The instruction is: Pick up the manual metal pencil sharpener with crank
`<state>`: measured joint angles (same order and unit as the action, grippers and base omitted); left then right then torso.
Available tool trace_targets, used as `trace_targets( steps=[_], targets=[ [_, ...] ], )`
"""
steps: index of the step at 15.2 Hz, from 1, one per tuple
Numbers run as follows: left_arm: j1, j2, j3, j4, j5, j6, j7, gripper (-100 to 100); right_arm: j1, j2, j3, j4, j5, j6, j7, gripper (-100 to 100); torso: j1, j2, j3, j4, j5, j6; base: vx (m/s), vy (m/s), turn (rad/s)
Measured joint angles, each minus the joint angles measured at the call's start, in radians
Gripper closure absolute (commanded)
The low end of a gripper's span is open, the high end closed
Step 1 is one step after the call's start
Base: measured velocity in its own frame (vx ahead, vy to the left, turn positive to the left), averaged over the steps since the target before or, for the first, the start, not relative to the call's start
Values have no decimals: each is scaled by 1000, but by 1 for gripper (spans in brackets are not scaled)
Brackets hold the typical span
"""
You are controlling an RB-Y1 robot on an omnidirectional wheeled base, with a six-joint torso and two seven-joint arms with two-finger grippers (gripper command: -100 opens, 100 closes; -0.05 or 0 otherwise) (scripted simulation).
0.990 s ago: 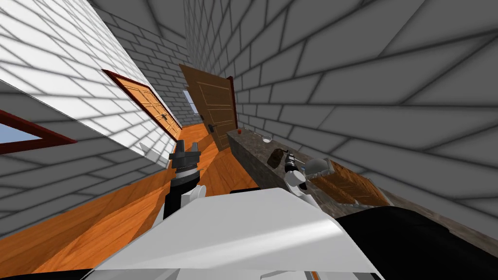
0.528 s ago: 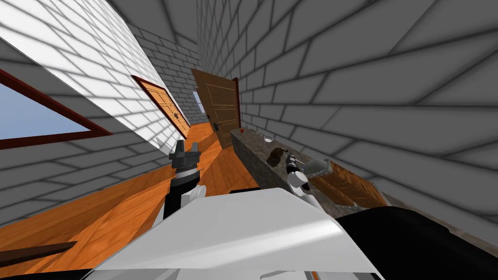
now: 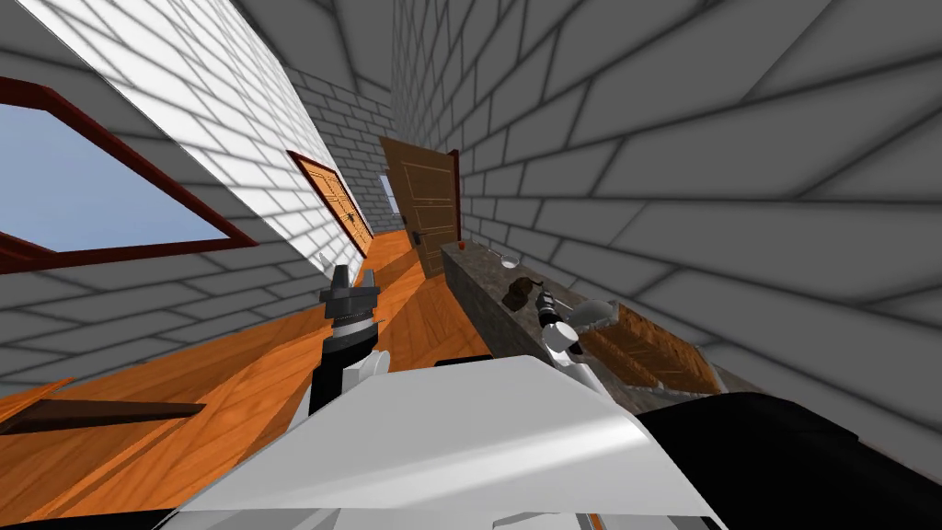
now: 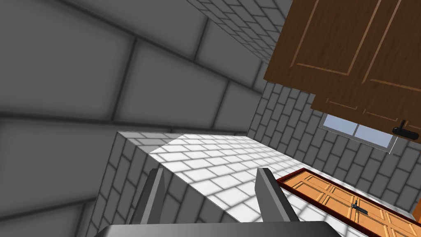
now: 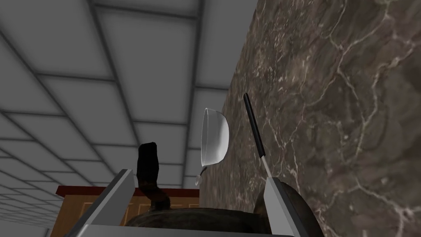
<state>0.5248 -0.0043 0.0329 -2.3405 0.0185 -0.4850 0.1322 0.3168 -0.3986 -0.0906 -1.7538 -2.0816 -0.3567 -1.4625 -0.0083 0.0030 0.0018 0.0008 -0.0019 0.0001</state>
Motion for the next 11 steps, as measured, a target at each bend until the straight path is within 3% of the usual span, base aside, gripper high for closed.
trace_targets(
  steps=[11],
  targets=[
    [0, 0, 0, 0, 0, 0, 0, 0, -140, -19, -8, 100, 48, 186, -24, -100, -1, 1, 1, 0, 0, 0, -120, -95, 125]
  ],
)
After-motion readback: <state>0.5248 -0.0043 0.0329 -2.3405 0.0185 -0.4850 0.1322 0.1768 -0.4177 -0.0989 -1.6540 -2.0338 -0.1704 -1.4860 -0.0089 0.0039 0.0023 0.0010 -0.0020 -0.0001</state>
